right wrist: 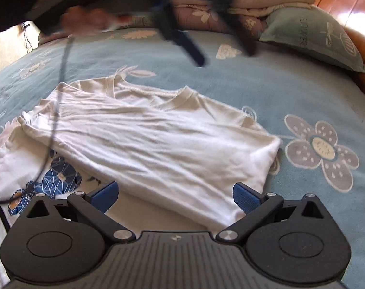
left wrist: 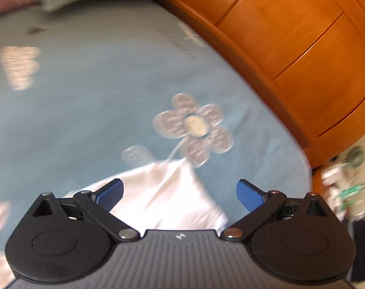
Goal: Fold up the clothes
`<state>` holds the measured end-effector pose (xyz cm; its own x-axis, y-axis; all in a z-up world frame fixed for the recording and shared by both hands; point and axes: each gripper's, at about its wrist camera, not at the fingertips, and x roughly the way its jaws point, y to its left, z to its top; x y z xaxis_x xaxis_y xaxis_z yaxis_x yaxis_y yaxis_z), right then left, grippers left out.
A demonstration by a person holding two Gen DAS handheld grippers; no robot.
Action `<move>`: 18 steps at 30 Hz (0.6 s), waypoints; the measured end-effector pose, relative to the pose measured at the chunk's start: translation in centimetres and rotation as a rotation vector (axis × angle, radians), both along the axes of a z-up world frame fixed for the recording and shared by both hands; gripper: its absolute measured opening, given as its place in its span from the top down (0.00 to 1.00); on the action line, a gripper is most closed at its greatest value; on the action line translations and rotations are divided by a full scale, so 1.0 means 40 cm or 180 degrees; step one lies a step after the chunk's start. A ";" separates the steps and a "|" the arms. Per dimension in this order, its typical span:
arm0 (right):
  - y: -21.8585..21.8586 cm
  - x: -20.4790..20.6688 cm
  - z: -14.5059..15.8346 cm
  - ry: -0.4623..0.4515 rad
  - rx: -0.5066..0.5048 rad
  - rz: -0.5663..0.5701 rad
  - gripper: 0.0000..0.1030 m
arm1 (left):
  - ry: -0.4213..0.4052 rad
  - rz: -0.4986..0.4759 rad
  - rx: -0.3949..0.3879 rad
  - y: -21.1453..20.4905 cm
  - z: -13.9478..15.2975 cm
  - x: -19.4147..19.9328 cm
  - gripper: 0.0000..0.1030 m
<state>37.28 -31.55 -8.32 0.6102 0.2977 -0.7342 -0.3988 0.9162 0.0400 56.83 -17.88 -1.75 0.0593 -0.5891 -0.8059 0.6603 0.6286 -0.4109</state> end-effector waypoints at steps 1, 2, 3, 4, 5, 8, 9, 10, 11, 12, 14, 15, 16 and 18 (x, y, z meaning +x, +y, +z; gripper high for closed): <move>0.003 0.006 0.003 -0.0011 -0.0009 0.0024 0.00 | -0.0008 0.0102 0.0098 0.038 0.009 -0.018 0.03; 0.006 0.011 0.006 -0.0019 -0.0019 0.0047 0.00 | -0.0012 0.0207 0.0194 0.077 0.018 -0.037 0.03; 0.009 0.015 0.004 0.0000 -0.0029 0.0056 0.00 | -0.0017 0.0312 0.0289 0.116 0.027 -0.055 0.03; 0.010 0.012 0.003 0.0019 -0.0024 0.0067 0.00 | -0.0012 0.0416 0.0399 0.148 0.029 -0.079 0.03; 0.010 0.009 0.001 0.0039 -0.0019 0.0077 0.00 | 0.0005 0.0509 0.0480 0.180 0.029 -0.100 0.03; 0.012 0.000 -0.003 0.0098 -0.0004 0.0108 0.00 | 0.0152 0.0862 0.0599 0.272 0.005 -0.158 0.03; 0.013 -0.003 -0.004 0.0115 0.0001 0.0117 0.00 | 0.0193 0.0988 0.0604 0.292 -0.018 -0.170 0.03; 0.016 -0.004 -0.002 0.0103 -0.0001 0.0114 0.00 | 0.0192 0.1083 0.0609 0.303 -0.042 -0.184 0.03; 0.019 -0.005 0.001 0.0092 -0.0002 0.0112 0.00 | 0.0185 0.1173 0.0615 0.312 -0.066 -0.199 0.03; 0.023 -0.002 0.003 0.0079 0.0003 0.0108 0.00 | 0.0146 0.1243 0.0632 0.318 -0.086 -0.212 0.03; 0.030 0.008 0.005 0.0059 0.0021 0.0084 0.00 | 0.0029 0.1326 0.0688 0.323 -0.132 -0.234 0.03; 0.035 0.014 0.004 0.0052 0.0032 0.0064 0.00 | -0.0018 0.1352 0.0710 0.323 -0.157 -0.242 0.03; 0.038 0.020 0.004 0.0046 0.0043 0.0039 0.00 | -0.0068 0.1359 0.0739 0.323 -0.178 -0.247 0.03; 0.039 0.033 -0.009 0.0083 0.0068 -0.0106 0.00 | -0.0233 0.1390 0.0806 0.330 -0.214 -0.256 0.03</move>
